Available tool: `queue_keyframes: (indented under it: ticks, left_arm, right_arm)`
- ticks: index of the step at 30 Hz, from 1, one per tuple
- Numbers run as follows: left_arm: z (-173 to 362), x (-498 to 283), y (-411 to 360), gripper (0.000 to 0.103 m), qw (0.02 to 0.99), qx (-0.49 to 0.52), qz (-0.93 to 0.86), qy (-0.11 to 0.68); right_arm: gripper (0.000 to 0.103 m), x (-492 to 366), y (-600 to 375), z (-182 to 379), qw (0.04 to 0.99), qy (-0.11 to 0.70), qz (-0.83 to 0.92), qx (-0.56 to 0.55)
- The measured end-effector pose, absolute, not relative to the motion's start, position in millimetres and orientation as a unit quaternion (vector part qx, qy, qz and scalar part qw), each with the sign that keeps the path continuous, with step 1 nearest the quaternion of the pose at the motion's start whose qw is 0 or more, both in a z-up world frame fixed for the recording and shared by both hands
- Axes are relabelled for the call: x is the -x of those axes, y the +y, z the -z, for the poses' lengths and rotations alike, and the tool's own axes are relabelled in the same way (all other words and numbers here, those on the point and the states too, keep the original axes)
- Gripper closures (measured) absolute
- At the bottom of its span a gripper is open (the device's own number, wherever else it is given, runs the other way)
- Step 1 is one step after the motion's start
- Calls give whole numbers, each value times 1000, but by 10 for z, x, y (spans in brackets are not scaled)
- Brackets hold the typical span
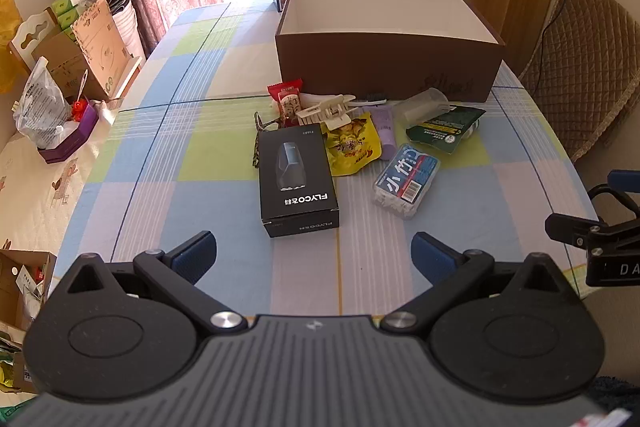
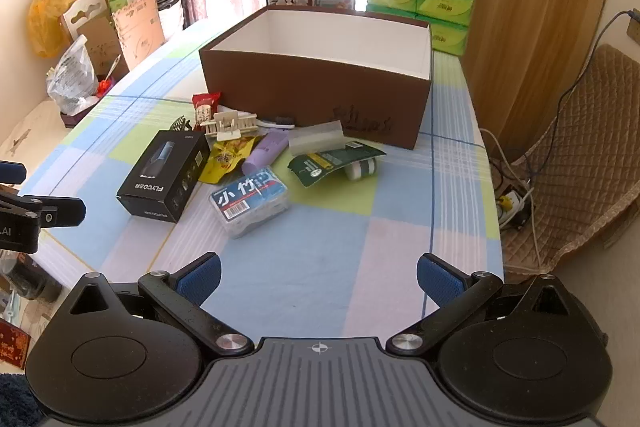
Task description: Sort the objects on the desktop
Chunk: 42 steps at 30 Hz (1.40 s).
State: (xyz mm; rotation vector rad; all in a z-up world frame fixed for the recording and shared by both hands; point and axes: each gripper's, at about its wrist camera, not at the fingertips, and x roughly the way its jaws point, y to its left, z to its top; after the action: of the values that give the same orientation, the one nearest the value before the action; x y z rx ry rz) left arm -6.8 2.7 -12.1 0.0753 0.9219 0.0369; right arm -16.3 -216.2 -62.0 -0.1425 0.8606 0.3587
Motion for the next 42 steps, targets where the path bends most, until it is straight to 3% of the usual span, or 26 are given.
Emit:
queue_keyframes:
  ticks: [42]
  left_arm:
    - [153,3,19,1,888,-34,-18,459]
  right_arm:
    - [2,98,-2131,645,887,419,-180,76]
